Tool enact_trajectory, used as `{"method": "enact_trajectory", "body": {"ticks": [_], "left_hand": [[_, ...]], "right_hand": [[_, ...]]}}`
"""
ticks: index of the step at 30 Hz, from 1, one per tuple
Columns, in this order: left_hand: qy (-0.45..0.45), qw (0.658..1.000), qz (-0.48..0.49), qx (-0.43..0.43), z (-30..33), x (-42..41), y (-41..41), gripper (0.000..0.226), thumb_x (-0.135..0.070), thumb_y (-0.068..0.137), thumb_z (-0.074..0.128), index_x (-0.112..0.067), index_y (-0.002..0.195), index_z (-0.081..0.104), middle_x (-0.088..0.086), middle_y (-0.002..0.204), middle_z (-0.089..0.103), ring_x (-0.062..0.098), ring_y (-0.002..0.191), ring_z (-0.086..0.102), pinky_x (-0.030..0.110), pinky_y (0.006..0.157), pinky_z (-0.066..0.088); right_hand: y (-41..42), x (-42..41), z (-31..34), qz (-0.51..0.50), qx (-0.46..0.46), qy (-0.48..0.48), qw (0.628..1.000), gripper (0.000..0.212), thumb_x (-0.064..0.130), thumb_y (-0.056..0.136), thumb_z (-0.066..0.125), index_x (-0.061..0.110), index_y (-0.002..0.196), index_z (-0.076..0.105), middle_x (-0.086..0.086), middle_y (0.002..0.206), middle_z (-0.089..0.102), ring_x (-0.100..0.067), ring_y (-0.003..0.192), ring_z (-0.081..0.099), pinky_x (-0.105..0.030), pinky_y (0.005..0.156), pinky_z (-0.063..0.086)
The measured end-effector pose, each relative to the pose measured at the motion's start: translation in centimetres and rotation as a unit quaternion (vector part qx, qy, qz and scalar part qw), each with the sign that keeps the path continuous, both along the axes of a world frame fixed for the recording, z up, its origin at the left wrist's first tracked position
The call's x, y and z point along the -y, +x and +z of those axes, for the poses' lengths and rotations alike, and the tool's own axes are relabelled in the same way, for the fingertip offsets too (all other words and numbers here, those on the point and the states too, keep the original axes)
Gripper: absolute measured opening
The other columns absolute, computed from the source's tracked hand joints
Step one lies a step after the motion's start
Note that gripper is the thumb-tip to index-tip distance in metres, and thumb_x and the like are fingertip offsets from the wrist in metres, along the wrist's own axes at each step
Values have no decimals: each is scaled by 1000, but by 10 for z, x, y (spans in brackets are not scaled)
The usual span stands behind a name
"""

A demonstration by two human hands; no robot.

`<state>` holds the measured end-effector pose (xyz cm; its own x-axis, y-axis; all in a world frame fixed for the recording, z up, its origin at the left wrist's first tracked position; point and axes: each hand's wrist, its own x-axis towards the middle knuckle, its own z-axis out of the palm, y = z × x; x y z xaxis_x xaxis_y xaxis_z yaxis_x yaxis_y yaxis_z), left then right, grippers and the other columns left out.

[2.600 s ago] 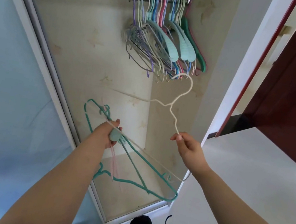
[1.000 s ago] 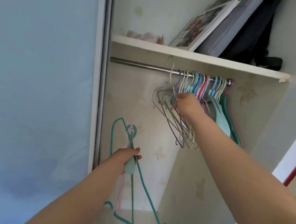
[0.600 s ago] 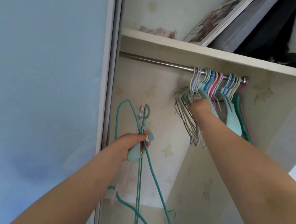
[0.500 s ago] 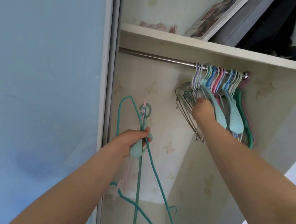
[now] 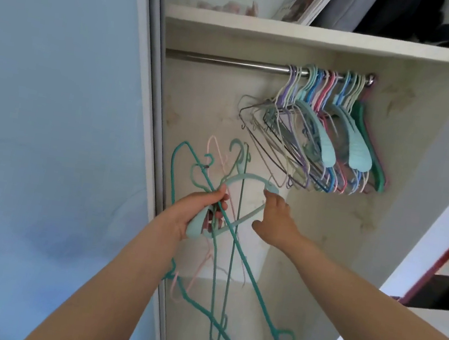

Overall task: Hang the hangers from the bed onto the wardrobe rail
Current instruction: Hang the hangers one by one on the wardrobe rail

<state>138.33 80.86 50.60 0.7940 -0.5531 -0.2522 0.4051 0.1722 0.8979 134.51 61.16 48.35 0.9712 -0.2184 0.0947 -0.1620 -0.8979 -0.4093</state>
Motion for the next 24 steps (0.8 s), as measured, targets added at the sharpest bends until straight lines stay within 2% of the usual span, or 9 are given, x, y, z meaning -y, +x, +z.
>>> {"method": "enact_trajectory", "body": {"ticks": [2, 5, 8, 10, 11, 13, 15, 19, 24], "left_hand": [[6, 1000, -26, 4, -5, -9, -5, 33, -43, 72, 70, -13, 83, 62, -1, 61, 60, 14, 56, 53, 32, 68, 41], [-19, 996, -87, 6, -15, -23, -13, 39, -46, 75, 71, -10, 87, 62, -1, 58, 53, 15, 54, 53, 33, 68, 39], [-49, 991, -124, -5, -19, -32, -21, 36, -41, 82, 62, -7, 90, 61, -1, 56, 47, 15, 53, 48, 32, 62, 46], [-44, 990, -135, -8, -17, -35, -25, 32, -33, 84, 61, -3, 96, 62, 0, 57, 49, 15, 54, 50, 31, 61, 46], [-24, 990, -139, -3, -16, -36, -26, 30, -29, 87, 61, -3, 101, 63, 0, 60, 54, 14, 57, 52, 29, 61, 45], [35, 989, -139, 23, -17, -36, -26, 27, -25, 92, 55, -7, 109, 65, 2, 81, 69, 12, 66, 60, 24, 58, 46], [69, 990, -117, 49, -21, -35, -24, 25, -18, 96, 50, -13, 116, 63, 4, 102, 73, 13, 77, 66, 22, 57, 50], [94, 990, -89, 55, -34, -33, -21, 26, -7, 94, 47, -17, 108, 67, 4, 99, 74, 13, 74, 68, 22, 56, 50], [223, 968, -79, 85, -59, -14, -24, 13, -10, 93, 58, -15, 83, 66, 6, 86, 73, 17, 75, 67, 24, 61, 47]], "right_hand": [[4, 16, -6, -39, 12, -35, 999, 93, 28, 84, 65, 15, 152, 3, -9, 157, 9, -32, 142, 14, -46, 112, 26], [10, 41, -19, -69, -8, -36, 997, 97, 39, 85, 65, 17, 152, -2, -11, 158, 7, -33, 144, 11, -47, 114, 23], [7, 56, -32, -90, 10, -55, 994, 72, 41, 90, 57, 25, 149, 19, -10, 154, 23, -33, 140, 22, -49, 110, 26], [4, 60, -35, -105, 30, -61, 992, 44, 39, 96, 46, 22, 136, 40, -12, 141, 42, -34, 130, 36, -47, 105, 31], [3, 62, -37, -113, 40, -67, 991, 36, 37, 98, 42, 17, 128, 46, -14, 132, 49, -36, 123, 42, -46, 102, 33], [-3, 68, -40, -124, 56, -86, 987, 32, 36, 100, 38, 12, 117, 50, -16, 118, 56, -37, 112, 49, -45, 98, 34], [-13, 77, -45, -129, 67, -97, 985, 31, 37, 99, 39, 12, 112, 52, -14, 112, 57, -37, 107, 51, -45, 95, 33], [-39, 92, -52, -129, 80, -109, 982, 33, 42, 96, 45, 12, 103, 55, -11, 102, 60, -35, 102, 53, -43, 89, 35], [-70, 110, -53, -159, 96, -138, 973, 27, 35, 92, 54, 9, 96, 58, -14, 99, 61, -37, 99, 53, -43, 84, 36]]}}
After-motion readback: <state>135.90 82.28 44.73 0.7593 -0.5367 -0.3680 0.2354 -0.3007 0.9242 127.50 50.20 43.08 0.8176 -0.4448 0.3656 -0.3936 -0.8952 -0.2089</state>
